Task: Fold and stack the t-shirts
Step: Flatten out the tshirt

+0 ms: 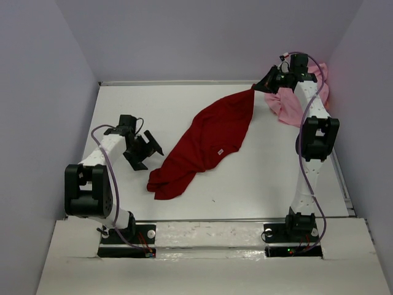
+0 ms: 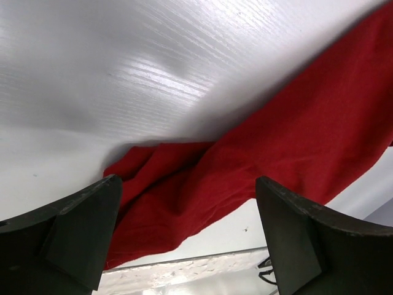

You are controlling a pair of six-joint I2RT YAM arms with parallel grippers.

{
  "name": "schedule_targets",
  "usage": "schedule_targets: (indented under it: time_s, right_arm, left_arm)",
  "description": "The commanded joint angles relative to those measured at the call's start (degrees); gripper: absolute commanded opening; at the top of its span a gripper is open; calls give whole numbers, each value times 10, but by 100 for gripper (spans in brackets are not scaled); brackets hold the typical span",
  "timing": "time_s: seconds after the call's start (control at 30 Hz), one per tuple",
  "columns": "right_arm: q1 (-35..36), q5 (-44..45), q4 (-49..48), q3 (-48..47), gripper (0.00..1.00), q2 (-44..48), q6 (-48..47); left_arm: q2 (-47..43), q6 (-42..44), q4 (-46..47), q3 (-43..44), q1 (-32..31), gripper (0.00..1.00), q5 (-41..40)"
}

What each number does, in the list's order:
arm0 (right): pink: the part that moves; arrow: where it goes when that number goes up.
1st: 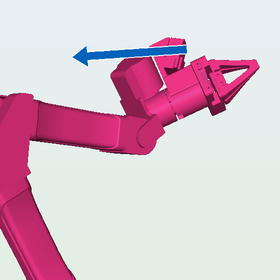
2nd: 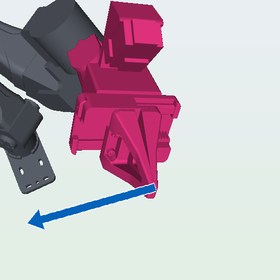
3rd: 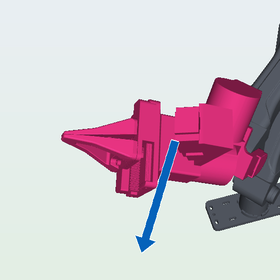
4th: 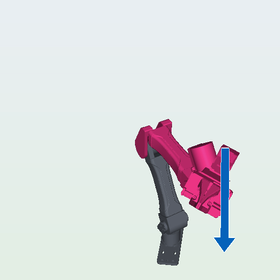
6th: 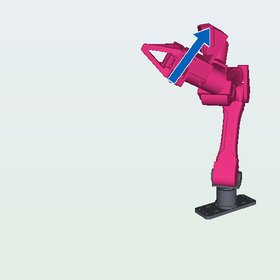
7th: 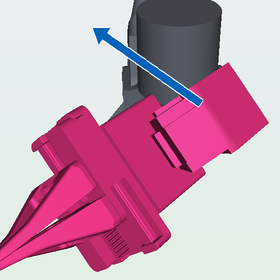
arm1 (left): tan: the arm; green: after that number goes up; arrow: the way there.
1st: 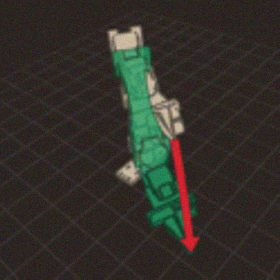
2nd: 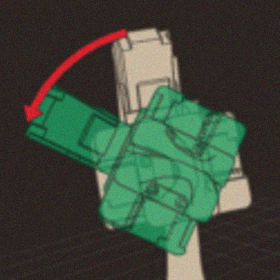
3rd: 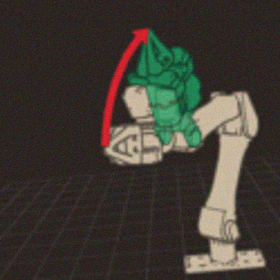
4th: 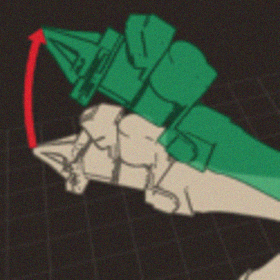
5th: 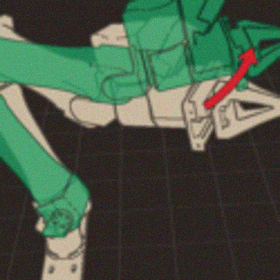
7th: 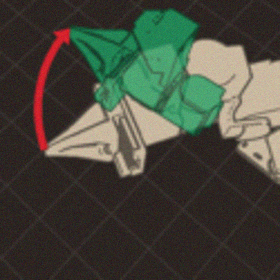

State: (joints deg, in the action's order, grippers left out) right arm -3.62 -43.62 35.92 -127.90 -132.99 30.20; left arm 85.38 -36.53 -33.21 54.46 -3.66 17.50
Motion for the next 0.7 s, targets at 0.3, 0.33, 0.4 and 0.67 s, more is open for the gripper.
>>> schedule_targets:
  time_s: [0.3,0.33,0.4,0.67]
  right_arm:
    - [5,-18,-14,-2,0,33,-12]
    - [5,-17,-13,-1,0,33,-12]
    - [5,-17,-13,-1,0,33,-12]
    - [5,-16,-15,-2,0,31,-13]
  left_arm:
    - [13,-35,16,-46,10,94,13]
    - [14,-36,23,-52,10,91,24]
    - [19,-39,31,-61,10,90,36]
    - [40,-35,59,-104,10,88,72]
